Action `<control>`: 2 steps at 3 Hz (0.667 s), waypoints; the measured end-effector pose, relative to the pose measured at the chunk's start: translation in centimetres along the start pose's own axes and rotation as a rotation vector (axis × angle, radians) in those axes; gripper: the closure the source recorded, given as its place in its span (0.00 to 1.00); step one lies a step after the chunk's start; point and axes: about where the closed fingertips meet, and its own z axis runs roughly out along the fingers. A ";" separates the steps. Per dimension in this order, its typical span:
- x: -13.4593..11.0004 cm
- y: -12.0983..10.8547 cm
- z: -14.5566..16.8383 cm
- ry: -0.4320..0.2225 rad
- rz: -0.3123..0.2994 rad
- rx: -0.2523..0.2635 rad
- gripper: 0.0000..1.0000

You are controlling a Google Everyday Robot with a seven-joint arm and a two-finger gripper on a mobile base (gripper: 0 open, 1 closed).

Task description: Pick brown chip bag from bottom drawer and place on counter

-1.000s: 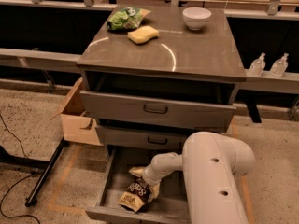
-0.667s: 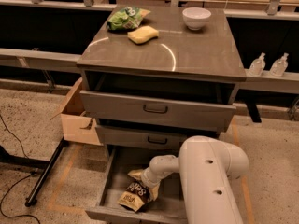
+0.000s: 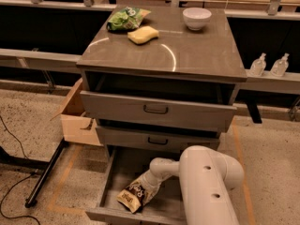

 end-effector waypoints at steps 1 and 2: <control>0.0 0.0 -0.3 -0.019 0.025 0.032 0.65; 2.0 0.1 -4.7 0.046 0.080 0.101 0.88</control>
Offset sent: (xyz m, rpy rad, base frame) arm 0.0053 -0.0869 0.1064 0.0713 -0.1265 -0.2634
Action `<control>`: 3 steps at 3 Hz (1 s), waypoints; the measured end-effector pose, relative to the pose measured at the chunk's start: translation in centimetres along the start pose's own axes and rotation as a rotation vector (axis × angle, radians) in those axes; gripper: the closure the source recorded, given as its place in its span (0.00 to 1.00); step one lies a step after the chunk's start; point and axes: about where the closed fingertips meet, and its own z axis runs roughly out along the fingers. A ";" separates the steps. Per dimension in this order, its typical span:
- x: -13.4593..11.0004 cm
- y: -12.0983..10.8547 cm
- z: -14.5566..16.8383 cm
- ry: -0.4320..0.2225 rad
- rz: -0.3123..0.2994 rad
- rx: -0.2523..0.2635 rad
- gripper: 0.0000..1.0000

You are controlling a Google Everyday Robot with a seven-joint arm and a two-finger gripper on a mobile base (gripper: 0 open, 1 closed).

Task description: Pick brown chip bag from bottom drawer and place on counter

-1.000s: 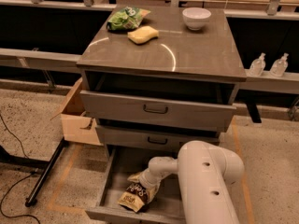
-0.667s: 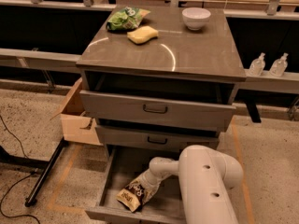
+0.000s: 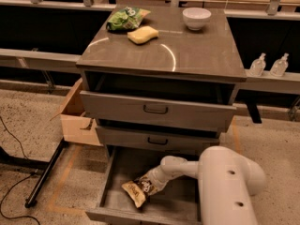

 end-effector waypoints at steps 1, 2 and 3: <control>0.9 0.5 -6.8 0.094 0.051 0.067 1.00; -0.2 2.5 -12.7 0.137 0.077 0.093 1.00; -2.2 4.7 -18.6 0.146 0.079 0.128 1.00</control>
Offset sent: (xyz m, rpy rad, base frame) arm -0.0720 -0.1343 0.1583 -0.0350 -0.1230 -0.2080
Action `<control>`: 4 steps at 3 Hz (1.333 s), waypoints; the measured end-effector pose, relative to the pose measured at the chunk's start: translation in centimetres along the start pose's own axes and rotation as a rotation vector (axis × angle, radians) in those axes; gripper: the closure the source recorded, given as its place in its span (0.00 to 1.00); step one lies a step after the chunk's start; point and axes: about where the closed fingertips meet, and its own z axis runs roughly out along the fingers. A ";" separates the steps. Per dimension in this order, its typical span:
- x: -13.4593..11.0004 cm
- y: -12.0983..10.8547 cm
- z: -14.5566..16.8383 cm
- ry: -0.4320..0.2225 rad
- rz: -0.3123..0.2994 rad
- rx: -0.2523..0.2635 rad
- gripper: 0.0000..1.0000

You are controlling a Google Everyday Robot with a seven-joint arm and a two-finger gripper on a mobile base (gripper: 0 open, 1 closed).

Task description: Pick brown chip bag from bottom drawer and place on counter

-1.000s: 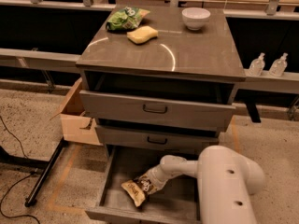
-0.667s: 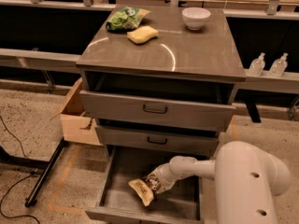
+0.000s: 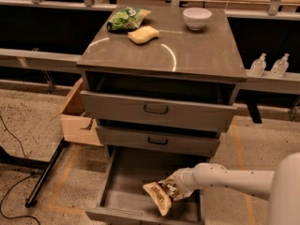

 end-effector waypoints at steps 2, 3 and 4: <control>0.7 0.5 -1.0 0.017 0.020 0.022 1.00; -0.6 -0.2 -3.8 0.053 -0.012 0.052 1.00; -2.2 -2.7 -9.4 0.141 -0.034 0.130 1.00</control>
Offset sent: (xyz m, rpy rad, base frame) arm 0.0025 -0.0151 0.0103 0.0152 -0.0371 -0.0435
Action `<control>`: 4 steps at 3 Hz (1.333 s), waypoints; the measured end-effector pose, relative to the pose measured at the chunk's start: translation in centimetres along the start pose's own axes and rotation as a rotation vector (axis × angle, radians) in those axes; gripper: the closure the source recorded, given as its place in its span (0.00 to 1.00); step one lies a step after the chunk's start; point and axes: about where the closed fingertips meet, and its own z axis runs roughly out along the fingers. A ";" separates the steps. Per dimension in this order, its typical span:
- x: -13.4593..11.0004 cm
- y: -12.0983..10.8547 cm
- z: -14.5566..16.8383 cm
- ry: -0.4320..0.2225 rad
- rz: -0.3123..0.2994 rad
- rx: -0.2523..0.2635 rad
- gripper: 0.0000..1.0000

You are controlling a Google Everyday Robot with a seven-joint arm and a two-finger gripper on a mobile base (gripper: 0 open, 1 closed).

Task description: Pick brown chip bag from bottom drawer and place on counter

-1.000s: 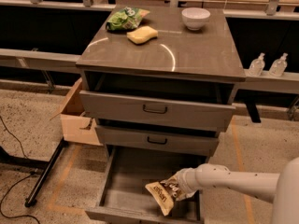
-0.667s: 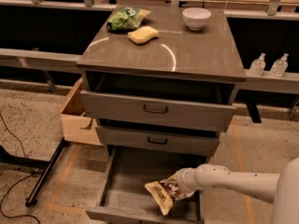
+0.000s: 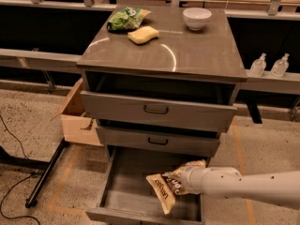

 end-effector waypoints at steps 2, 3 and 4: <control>-8.3 -4.2 -9.4 0.034 -0.053 0.093 1.00; -10.1 -5.4 -12.0 0.049 -0.109 0.096 1.00; -10.0 -6.8 -12.7 0.059 -0.115 0.113 1.00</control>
Offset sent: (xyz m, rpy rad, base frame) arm -0.1238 0.0676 0.3441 -0.1816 -0.3244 0.1089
